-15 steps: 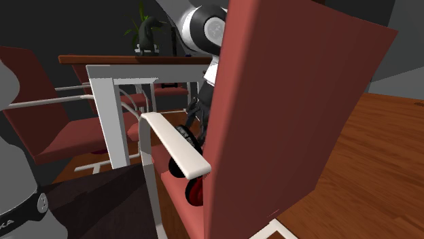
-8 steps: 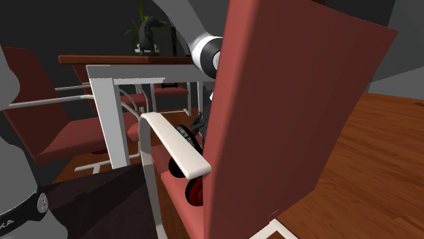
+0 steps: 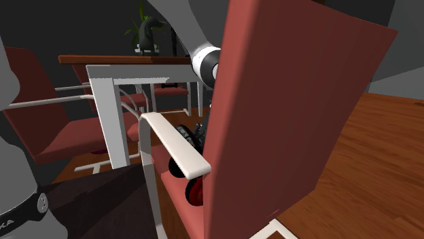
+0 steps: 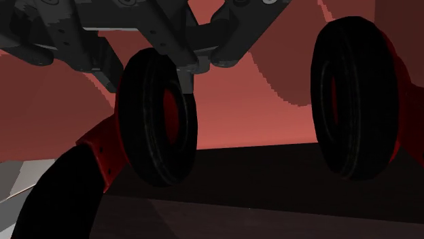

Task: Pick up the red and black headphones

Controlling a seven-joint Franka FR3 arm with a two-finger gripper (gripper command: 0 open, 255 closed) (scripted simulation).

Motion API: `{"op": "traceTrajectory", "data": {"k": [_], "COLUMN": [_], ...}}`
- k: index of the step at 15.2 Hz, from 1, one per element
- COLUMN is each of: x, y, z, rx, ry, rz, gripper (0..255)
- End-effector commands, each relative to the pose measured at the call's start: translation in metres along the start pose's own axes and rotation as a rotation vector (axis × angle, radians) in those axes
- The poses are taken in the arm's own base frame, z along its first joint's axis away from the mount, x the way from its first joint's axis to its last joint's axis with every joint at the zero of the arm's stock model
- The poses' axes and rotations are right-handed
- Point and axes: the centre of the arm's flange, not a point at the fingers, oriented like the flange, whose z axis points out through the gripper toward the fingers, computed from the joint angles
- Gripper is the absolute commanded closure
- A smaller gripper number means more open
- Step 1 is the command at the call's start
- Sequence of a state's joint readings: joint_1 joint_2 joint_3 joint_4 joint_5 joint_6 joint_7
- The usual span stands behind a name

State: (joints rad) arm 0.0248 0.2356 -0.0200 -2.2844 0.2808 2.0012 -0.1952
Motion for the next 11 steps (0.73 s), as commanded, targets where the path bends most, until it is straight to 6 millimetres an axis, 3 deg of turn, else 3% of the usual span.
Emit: {"op": "traceTrajectory", "data": {"k": [1, 7, 11], "x": [0.0, 0.0, -0.01], "y": [0.0, 0.0, -0.006], "z": [0.0, 0.0, -0.018], "rx": [0.0, 0.0, 0.0], "ry": [0.0, 0.0, 0.0], "rz": [0.0, 0.0, 0.0], "gripper": [255, 255, 255]}}
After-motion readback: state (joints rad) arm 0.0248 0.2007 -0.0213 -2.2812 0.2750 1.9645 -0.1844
